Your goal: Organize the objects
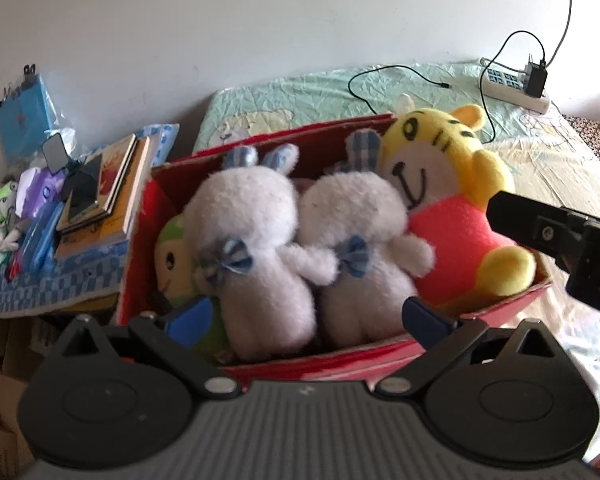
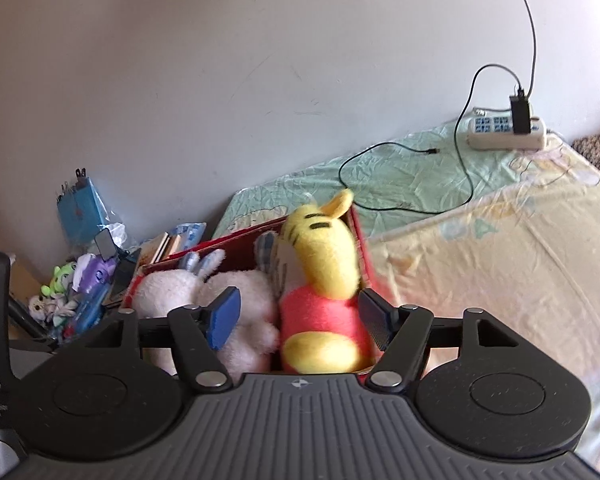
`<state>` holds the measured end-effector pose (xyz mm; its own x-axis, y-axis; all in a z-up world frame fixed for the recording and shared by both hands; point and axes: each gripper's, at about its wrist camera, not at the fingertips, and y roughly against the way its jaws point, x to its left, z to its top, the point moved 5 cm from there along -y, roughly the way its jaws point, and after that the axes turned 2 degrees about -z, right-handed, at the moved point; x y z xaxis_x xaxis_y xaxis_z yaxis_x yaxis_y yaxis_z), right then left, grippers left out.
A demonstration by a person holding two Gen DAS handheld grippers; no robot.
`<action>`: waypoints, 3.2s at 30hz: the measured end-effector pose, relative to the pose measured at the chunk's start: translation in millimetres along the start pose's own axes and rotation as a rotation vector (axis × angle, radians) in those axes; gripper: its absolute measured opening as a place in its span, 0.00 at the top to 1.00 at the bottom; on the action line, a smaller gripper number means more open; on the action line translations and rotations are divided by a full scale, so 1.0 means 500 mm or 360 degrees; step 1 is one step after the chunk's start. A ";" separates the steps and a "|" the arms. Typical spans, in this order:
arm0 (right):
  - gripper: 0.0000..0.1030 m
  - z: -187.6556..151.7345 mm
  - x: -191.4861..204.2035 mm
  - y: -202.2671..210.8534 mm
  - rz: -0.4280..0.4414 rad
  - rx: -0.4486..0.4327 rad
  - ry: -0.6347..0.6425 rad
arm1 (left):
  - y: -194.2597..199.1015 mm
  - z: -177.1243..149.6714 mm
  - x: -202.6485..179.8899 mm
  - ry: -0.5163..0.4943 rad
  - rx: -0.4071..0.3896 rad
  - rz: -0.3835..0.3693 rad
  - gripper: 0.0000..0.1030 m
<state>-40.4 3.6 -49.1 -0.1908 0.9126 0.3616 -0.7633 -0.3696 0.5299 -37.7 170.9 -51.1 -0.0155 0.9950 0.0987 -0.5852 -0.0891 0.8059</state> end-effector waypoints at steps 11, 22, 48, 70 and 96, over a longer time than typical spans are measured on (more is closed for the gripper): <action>0.30 0.035 -0.143 0.077 -0.0250 -0.0097 0.0055 | 0.044 0.029 -0.175 -0.0099 -0.0072 0.0006 0.00; 0.30 0.030 -0.316 0.114 -0.0568 0.0080 -0.0018 | 0.041 0.023 -0.368 -0.0215 -0.0016 -0.0076 0.00; 0.29 0.043 -0.313 0.106 -0.0576 0.0186 0.0015 | 0.053 0.039 -0.352 -0.0136 0.0002 0.0046 0.01; 0.30 0.033 -0.023 0.030 -0.0336 0.0205 0.0195 | 0.048 0.014 -0.057 0.0115 0.0048 0.0131 0.01; 0.30 0.005 0.118 -0.042 -0.0336 0.0228 0.0284 | 0.010 0.007 0.098 0.0161 0.0091 0.0065 0.00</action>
<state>-34.0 64.9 -36.9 -0.1525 0.9834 0.0982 -0.7053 -0.1779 0.6862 -38.3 219.1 -40.1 -0.1218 0.9897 0.0748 -0.5352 -0.1290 0.8348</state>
